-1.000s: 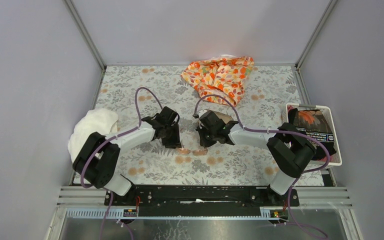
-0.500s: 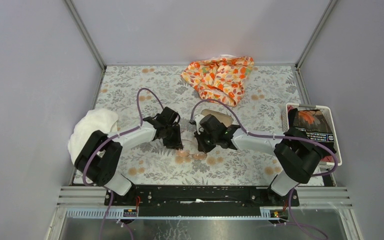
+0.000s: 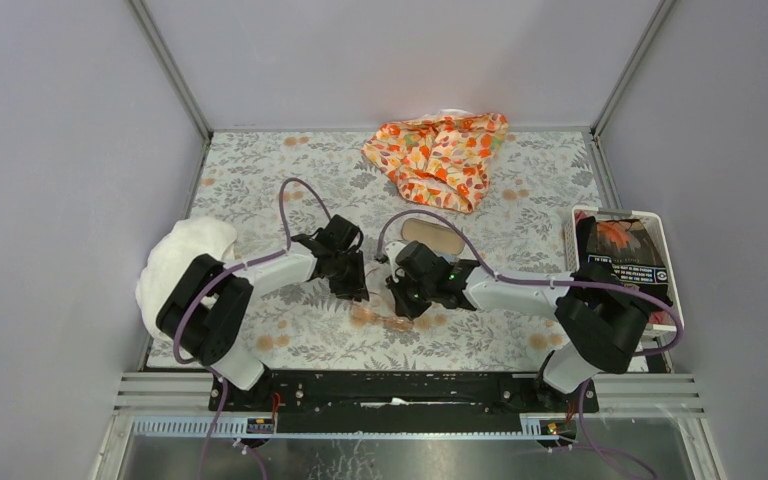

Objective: Organize the sunglasses
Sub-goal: Fold the sunglasses at the center of the board, then adjust the sunglasses at the center of the board.

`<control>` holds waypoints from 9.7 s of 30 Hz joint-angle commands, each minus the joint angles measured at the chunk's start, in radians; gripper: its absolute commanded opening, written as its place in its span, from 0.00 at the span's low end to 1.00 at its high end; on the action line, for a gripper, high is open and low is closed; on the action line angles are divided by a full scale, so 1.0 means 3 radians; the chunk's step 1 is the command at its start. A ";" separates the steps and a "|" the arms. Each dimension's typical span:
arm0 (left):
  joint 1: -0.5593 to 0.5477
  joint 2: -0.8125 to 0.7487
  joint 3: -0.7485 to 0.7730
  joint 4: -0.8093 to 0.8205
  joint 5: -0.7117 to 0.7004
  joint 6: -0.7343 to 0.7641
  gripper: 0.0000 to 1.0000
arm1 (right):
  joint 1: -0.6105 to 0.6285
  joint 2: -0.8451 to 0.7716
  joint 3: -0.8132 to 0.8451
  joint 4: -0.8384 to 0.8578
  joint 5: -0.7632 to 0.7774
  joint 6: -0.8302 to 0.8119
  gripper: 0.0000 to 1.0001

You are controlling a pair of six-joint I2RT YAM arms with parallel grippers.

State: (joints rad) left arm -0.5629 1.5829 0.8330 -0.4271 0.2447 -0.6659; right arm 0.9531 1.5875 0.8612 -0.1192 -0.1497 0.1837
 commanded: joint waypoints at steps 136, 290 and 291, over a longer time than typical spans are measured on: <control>-0.0104 0.0280 0.0419 -0.0518 0.0312 0.0616 0.22 | 0.0265 -0.0514 -0.0268 -0.0486 0.1223 0.1109 0.40; -0.0427 -0.0900 0.0889 -0.0260 -0.0682 0.0637 0.52 | -0.0302 -0.1445 -0.0539 -0.0616 0.1395 0.0738 0.60; -0.0361 -0.0928 0.0899 -0.0298 -0.0720 0.0576 0.52 | -0.0215 -0.1387 -0.0509 -0.0618 0.1547 0.0795 0.60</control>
State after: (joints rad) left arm -0.7391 1.3430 1.1149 -0.4454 -0.0570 -0.4023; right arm 0.8013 1.1202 0.6437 -0.2752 0.0296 0.4286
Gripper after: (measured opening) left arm 0.513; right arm 0.601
